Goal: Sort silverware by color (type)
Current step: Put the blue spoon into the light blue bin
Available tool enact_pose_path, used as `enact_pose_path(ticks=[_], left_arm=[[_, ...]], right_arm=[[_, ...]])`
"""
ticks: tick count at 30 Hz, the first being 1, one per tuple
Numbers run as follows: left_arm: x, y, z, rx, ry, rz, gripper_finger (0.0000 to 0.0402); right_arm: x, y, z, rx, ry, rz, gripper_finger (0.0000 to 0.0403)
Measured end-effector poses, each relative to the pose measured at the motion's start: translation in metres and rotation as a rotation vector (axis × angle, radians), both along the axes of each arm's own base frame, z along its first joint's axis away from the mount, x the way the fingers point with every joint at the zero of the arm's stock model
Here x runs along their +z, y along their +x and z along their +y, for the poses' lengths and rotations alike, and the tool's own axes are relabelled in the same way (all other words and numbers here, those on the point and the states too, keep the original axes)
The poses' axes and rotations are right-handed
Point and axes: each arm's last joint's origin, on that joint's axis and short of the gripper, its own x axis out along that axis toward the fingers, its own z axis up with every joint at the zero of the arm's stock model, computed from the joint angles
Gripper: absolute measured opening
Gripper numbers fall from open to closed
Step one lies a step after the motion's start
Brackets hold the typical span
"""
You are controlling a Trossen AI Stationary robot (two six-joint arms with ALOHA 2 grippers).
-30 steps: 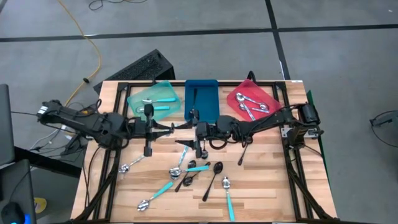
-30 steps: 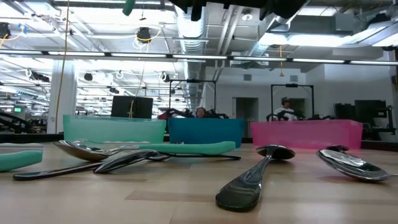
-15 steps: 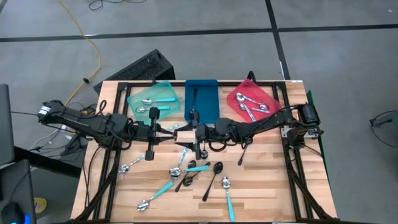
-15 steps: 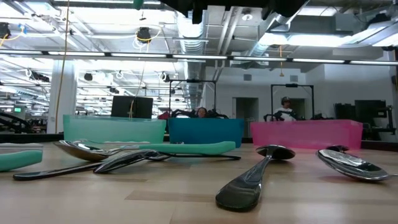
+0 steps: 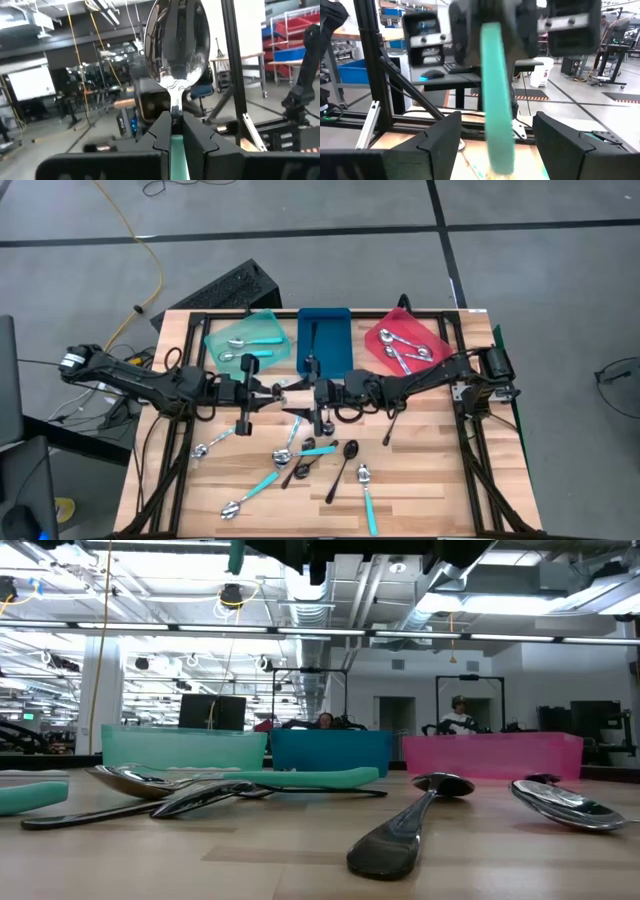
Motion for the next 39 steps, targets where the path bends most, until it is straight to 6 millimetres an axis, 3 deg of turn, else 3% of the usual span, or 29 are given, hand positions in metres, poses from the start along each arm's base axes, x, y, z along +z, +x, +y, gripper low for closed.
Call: enact_pose_path(ticks=[12, 16, 21, 26, 30, 39], left_arm=[[-0.009, 0.014, -0.001, -0.016, -0.024, 0.009, 0.0008], [-0.011, 0.014, -0.001, -0.009, -0.021, 0.028, 0.0008], [-0.011, 0.014, -0.001, 0.001, -0.035, 0.032, 0.0008], [-0.014, 0.015, 0.000, 0.020, -0.059, 0.059, 0.0012], [-0.015, 0.015, 0.001, 0.067, -0.081, 0.071, 0.0041], [-0.014, 0.004, 0.003, 0.128, -0.086, 0.130, 0.0154]], right_arm=[[-0.002, 0.000, -0.001, -0.025, 0.001, 0.018, 0.0255], [-0.005, 0.000, -0.001, -0.063, -0.001, 0.050, 0.0206], [-0.006, 0.000, -0.001, -0.072, -0.011, 0.064, 0.0093], [-0.007, 0.000, 0.003, -0.071, -0.007, 0.064, 0.0092], [-0.006, 0.000, 0.003, -0.098, 0.017, 0.058, 0.0092], [0.000, -0.002, -0.001, -0.142, 0.068, 0.019, 0.0092]])
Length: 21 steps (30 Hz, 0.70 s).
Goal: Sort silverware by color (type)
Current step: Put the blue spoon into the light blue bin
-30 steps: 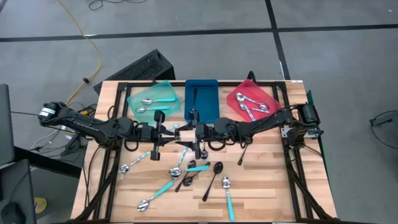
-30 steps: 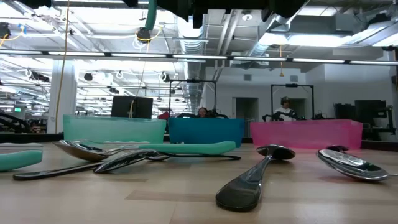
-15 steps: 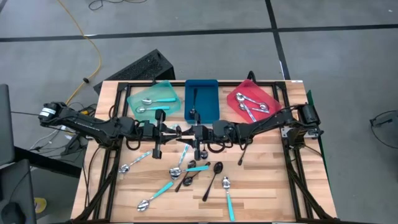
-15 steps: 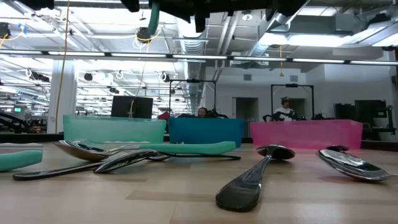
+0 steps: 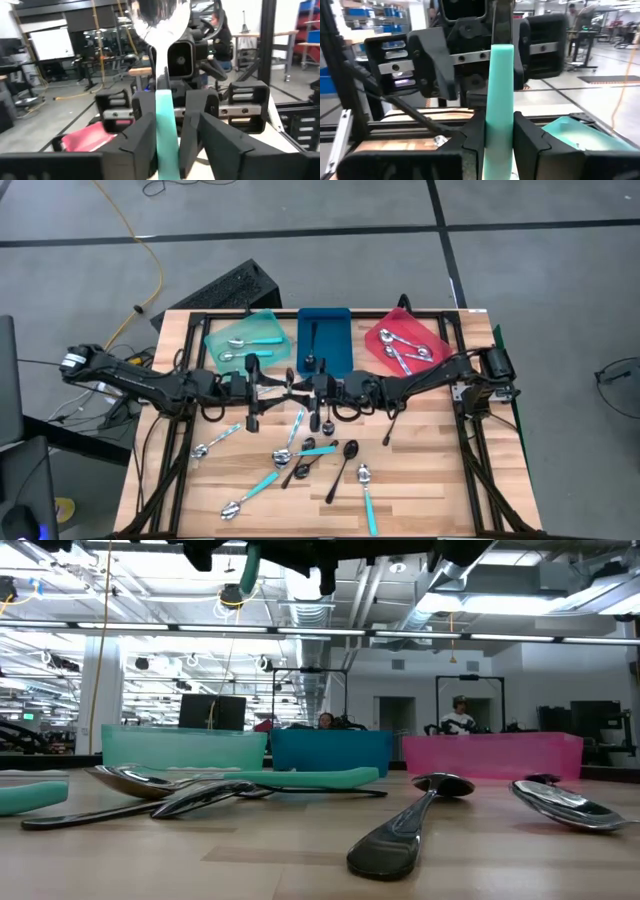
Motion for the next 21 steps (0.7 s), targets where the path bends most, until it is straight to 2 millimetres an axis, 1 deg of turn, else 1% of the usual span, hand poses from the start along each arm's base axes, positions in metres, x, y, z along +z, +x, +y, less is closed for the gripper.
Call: enact_pose_path(ticks=[4, 8, 12, 15, 19, 21], left_arm=[[0.005, -0.015, 0.001, 0.037, -0.029, 0.022, 0.0181], [0.006, -0.030, 0.004, 0.101, -0.068, 0.072, 0.0186], [0.002, -0.042, 0.009, 0.172, -0.134, 0.137, 0.0187], [-0.004, -0.050, 0.011, 0.224, -0.195, 0.188, 0.0187], [-0.012, -0.055, 0.013, 0.247, -0.240, 0.267, 0.0187], [-0.015, -0.057, 0.013, 0.255, -0.262, 0.295, 0.0188]], right_arm=[[0.001, 0.000, -0.007, -0.066, 0.001, 0.002, 0.0092], [0.000, 0.000, -0.017, -0.114, 0.021, 0.009, 0.0092], [-0.009, -0.001, -0.032, -0.280, 0.035, 0.094, 0.0092], [-0.013, -0.002, -0.046, -0.370, 0.026, 0.145, 0.0092], [-0.011, 0.004, -0.063, -0.424, 0.048, 0.200, 0.0092], [-0.009, 0.015, -0.070, -0.446, 0.051, 0.193, 0.0092]])
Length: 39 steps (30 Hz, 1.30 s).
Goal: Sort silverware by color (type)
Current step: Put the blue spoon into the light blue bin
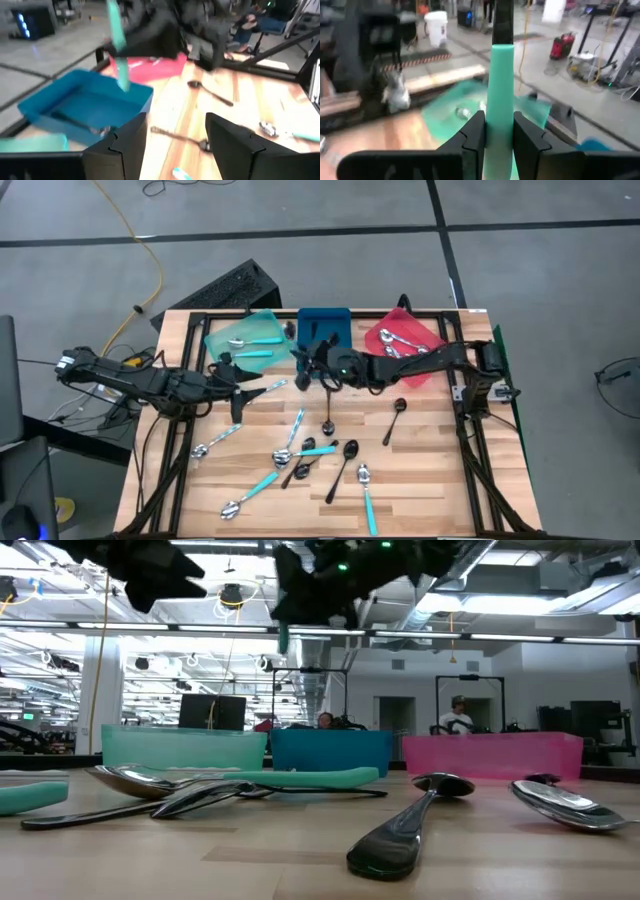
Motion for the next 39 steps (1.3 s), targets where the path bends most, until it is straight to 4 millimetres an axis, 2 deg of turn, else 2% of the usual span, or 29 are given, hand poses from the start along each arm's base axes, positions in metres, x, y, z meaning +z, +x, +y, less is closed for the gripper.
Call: enact_pose_path(ticks=[2, 11, 16, 25, 32, 36, 39], left_arm=[[-0.002, -0.001, 0.000, 0.008, -0.025, 0.016, 0.0188], [-0.013, -0.008, -0.001, -0.032, -0.149, 0.123, 0.0188], [-0.020, -0.019, 0.001, 0.002, -0.222, 0.193, 0.0187], [-0.026, -0.030, 0.002, 0.044, -0.285, 0.259, 0.0187], [-0.025, -0.032, -0.002, 0.003, -0.301, 0.264, 0.0187], [-0.026, -0.032, -0.002, 0.015, -0.307, 0.270, 0.0187], [-0.027, -0.033, -0.002, 0.028, -0.306, 0.268, 0.0187]], right_arm=[[-0.002, 0.006, -0.006, -0.008, -0.018, 0.066, 0.0092], [-0.004, 0.063, -0.030, 0.071, -0.218, 0.329, 0.0092], [-0.005, 0.084, -0.054, 0.118, -0.216, 0.316, 0.0092], [-0.037, 0.124, -0.084, 0.177, -0.206, 0.392, 0.0092], [-0.042, 0.140, -0.105, 0.200, -0.251, 0.468, 0.0092], [-0.058, 0.137, -0.112, 0.223, -0.245, 0.535, 0.0092], [-0.067, 0.138, -0.109, 0.238, -0.228, 0.569, 0.0092]])
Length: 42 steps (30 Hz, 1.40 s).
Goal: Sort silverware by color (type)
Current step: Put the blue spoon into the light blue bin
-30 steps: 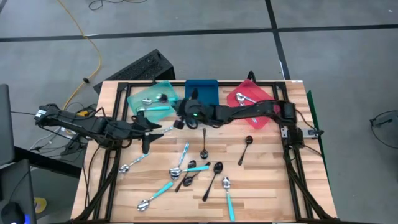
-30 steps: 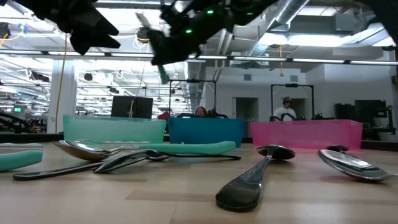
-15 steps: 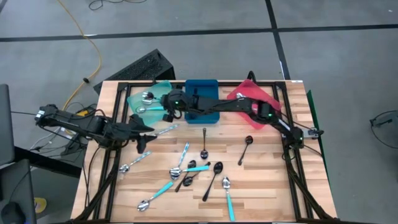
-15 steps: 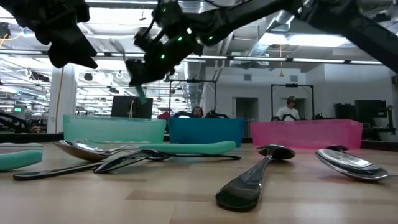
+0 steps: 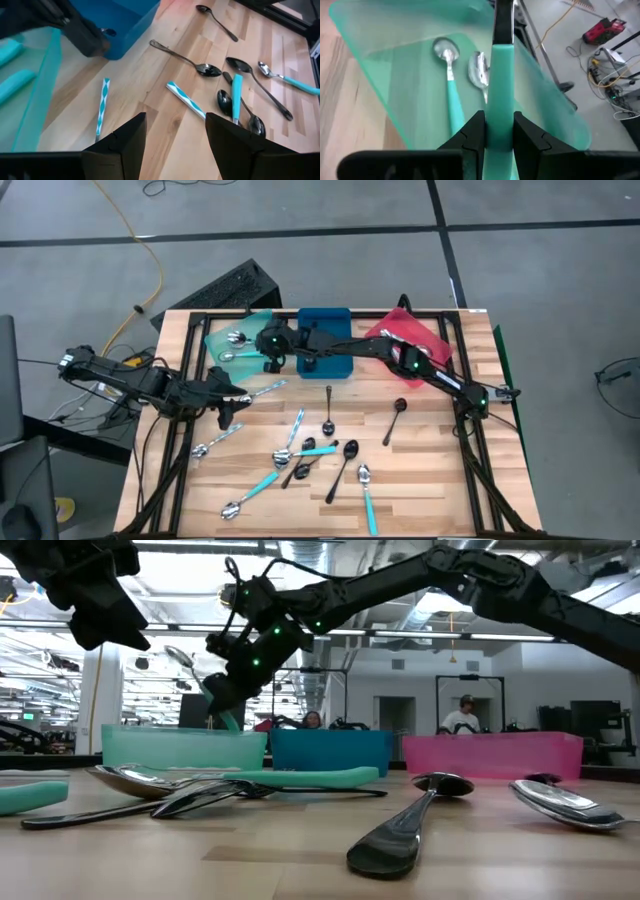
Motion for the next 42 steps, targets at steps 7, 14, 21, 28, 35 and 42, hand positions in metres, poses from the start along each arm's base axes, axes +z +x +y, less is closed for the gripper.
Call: enact_pose_path(ticks=[7, 14, 21, 28, 35, 42], left_arm=[[0.000, 0.000, 0.000, 0.012, 0.009, -0.005, 0.0187], [0.001, 0.000, 0.001, 0.022, 0.017, -0.009, 0.0187], [0.000, 0.000, 0.001, 0.020, 0.023, -0.008, 0.0187], [0.000, 0.000, 0.001, 0.018, 0.030, -0.004, 0.0187], [0.000, 0.000, 0.001, 0.018, 0.030, -0.004, 0.0187], [0.001, 0.000, 0.001, 0.034, 0.044, -0.008, 0.0187]], right_arm=[[-0.010, 0.001, 0.002, -0.020, 0.001, 0.029, 0.0092], [-0.027, 0.001, -0.007, -0.066, 0.044, 0.047, 0.0092], [-0.040, 0.003, -0.007, -0.084, 0.071, 0.049, 0.0092], [-0.039, 0.001, -0.014, -0.103, 0.083, 0.030, 0.0092], [-0.039, 0.000, -0.018, -0.133, 0.117, 0.012, 0.0139], [-0.039, -0.001, -0.025, -0.150, 0.122, 0.003, 0.0222]])
